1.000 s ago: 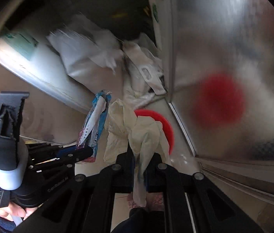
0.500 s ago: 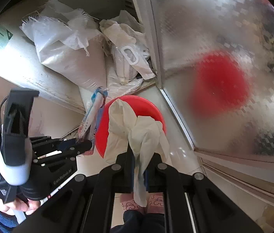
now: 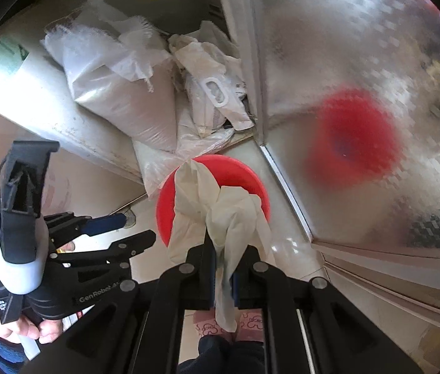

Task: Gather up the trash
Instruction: 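Open both tools to drop the plastic bag and the gloves into the bin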

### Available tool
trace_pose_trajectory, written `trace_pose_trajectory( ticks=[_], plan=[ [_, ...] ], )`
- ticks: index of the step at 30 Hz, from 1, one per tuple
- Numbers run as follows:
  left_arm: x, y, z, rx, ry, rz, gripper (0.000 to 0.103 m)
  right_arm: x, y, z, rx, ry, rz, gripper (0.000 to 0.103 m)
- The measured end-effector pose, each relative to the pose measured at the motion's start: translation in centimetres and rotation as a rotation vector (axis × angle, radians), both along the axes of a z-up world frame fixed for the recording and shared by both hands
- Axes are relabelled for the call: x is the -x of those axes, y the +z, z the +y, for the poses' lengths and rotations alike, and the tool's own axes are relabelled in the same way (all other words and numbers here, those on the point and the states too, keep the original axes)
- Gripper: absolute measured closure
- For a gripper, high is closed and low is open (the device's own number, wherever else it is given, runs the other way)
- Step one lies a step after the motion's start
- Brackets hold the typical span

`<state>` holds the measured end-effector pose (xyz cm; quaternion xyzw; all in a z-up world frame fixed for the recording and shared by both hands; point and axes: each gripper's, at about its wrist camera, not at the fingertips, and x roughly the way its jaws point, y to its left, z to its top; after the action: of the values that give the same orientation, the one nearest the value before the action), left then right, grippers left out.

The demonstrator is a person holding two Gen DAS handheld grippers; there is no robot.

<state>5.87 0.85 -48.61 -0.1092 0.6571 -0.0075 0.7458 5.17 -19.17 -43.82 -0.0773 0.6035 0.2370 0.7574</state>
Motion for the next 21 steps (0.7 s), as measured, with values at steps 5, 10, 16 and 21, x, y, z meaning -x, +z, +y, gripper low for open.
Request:
trace_pose_trajectory(
  ticks=[5, 10, 16, 21],
  plan=[
    [1.3, 1.0, 2.0, -0.023, 0.040, -0.006, 0.050, 0.6, 0.2, 1.9, 0.002, 0.052, 0.012, 0.096],
    [2.4, 1.4, 4.5, -0.028, 0.109, -0.022, 0.037, 0.9, -0.4, 4.1, 0.011, 0.116, 0.018, 0.096],
    [2.8, 0.0, 6.5, -0.057, 0.166, -0.020, 0.027, 0.8, -2.9, 6.2, 0.037, 0.178, 0.042, 0.096],
    [2.8, -1.4, 7.2, -0.065, 0.182, -0.007, 0.027, 0.5, -4.9, 7.2, 0.067, 0.201, 0.069, 0.096]
  ],
)
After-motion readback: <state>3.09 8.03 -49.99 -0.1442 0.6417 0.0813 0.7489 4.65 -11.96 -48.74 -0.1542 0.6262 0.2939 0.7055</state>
